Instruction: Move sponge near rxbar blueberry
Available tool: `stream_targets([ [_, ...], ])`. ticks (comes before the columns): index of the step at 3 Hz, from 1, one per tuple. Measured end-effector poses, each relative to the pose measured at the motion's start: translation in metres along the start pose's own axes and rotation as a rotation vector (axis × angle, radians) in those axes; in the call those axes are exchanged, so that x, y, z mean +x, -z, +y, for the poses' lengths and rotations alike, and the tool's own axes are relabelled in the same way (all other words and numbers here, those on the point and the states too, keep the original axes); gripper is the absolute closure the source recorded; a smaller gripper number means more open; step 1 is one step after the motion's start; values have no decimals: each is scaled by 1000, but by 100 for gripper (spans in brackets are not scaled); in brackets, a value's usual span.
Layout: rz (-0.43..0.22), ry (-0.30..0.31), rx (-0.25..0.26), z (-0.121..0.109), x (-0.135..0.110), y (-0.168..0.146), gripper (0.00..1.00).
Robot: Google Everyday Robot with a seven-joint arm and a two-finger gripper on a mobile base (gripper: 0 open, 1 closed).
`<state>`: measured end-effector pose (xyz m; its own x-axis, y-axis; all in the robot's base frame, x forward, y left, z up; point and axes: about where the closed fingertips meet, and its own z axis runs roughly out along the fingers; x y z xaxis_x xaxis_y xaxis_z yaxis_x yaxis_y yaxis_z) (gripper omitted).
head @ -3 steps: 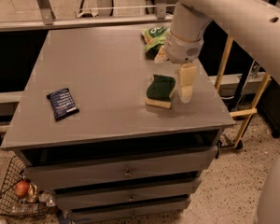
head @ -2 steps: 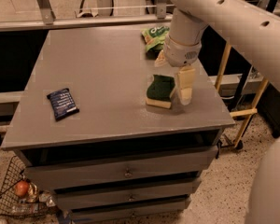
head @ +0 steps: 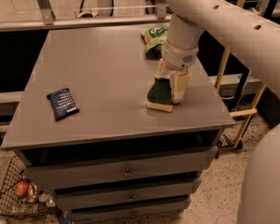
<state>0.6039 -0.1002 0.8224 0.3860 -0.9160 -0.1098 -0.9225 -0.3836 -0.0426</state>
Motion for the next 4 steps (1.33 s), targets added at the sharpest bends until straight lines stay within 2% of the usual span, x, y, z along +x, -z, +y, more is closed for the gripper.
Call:
stream_targets([
  [1,-1,0,0,0,-1,4,72],
  [2,-64,63,111,-5,-33,41,95],
  [3,-124,130,210,-10,-67,83,100],
  [4,-134,135,210,-13,-72,81,100],
])
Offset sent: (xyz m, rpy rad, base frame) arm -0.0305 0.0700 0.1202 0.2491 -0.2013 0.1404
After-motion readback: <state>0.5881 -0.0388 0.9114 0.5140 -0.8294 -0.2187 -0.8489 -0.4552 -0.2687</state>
